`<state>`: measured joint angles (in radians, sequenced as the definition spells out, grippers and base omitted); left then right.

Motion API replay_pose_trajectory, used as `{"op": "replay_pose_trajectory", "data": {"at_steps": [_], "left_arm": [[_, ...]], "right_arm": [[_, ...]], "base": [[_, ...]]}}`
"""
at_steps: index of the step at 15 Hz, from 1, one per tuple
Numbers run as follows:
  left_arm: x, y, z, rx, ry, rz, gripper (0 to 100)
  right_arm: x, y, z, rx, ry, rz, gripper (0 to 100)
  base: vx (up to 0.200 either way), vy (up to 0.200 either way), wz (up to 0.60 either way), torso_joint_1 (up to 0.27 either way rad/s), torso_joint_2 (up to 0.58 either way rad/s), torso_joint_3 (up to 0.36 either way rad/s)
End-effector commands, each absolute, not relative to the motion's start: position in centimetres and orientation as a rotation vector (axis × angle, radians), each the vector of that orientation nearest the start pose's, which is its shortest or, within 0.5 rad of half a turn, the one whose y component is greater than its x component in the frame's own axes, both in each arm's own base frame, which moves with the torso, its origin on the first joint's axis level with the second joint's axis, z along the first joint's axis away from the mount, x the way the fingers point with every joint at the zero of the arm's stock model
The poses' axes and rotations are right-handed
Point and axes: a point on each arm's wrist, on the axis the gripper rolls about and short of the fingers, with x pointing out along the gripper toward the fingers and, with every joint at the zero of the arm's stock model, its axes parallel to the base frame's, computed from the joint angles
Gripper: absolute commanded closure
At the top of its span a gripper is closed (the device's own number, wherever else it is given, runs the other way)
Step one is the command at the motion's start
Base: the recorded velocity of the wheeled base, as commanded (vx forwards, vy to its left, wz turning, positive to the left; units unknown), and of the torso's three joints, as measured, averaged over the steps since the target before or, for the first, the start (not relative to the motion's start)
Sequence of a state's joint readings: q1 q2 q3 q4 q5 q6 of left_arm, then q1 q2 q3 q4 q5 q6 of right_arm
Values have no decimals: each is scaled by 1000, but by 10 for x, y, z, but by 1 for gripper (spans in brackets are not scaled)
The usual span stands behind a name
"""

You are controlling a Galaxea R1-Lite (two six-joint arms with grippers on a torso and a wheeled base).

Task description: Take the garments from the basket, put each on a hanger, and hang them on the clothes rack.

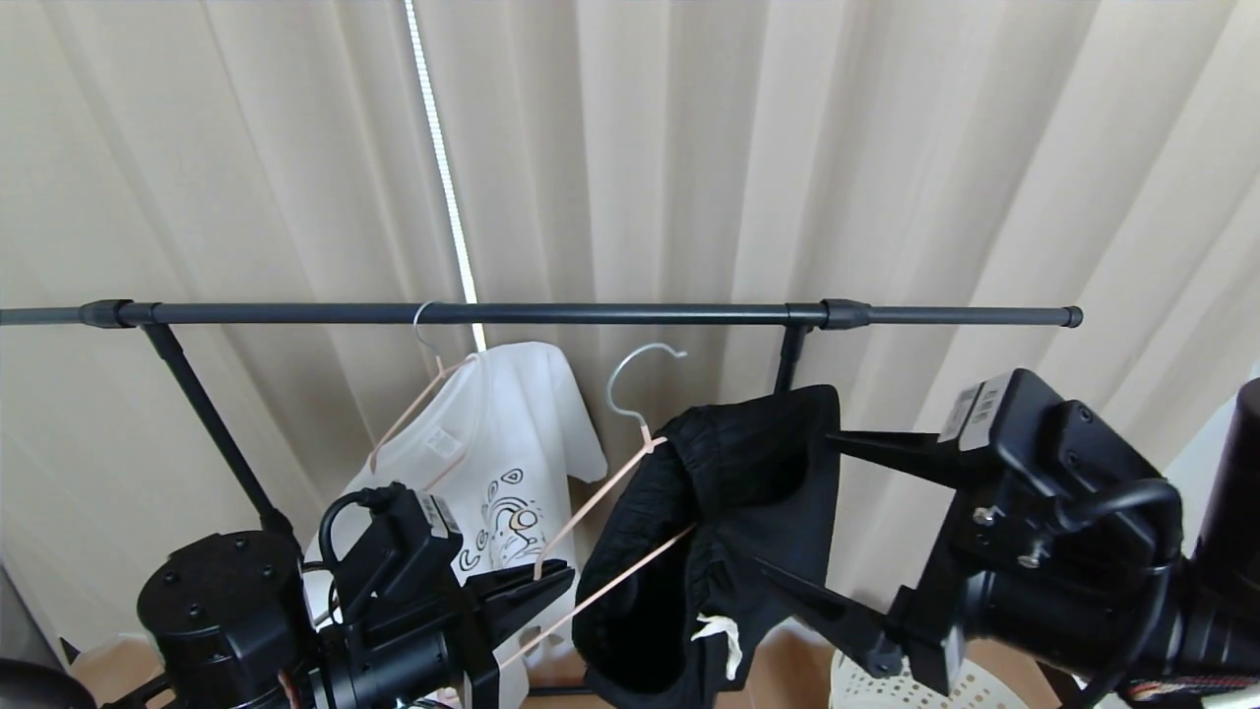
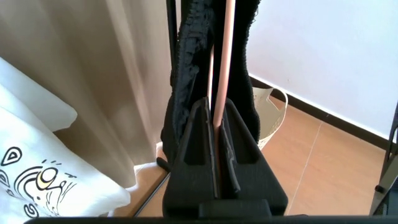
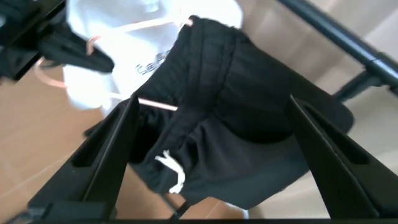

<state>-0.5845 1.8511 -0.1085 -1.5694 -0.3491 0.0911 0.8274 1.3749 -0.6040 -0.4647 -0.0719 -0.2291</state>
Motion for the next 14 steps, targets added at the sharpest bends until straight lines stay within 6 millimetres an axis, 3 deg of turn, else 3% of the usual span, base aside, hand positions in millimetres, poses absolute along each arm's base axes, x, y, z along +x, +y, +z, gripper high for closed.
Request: {"op": "replay_pose_trajectory", "data": {"at_steps": [1, 6, 9, 12, 14], "left_arm": [[181, -130, 84, 109, 145, -972, 100], [172, -127, 81, 133, 160, -1043, 100], [165, -128, 79, 157, 159, -1107, 100], [157, -132, 76, 166, 176, -1152, 100], [155, -134, 76, 168, 177, -1165, 100]], "right_arm": [[158, 116, 221, -360, 176, 811, 0], [177, 103, 248, -439, 310, 1007, 0], [210, 114, 265, -615, 463, 1188, 0], [240, 123, 252, -751, 536, 1401, 0], [250, 130, 242, -724, 579, 1447, 0]], "base": [[0, 0, 0, 0, 0, 0], [0, 0, 0, 0, 0, 0], [0, 0, 0, 0, 0, 0], [0, 0, 0, 0, 0, 0], [0, 0, 0, 0, 0, 0]]}}
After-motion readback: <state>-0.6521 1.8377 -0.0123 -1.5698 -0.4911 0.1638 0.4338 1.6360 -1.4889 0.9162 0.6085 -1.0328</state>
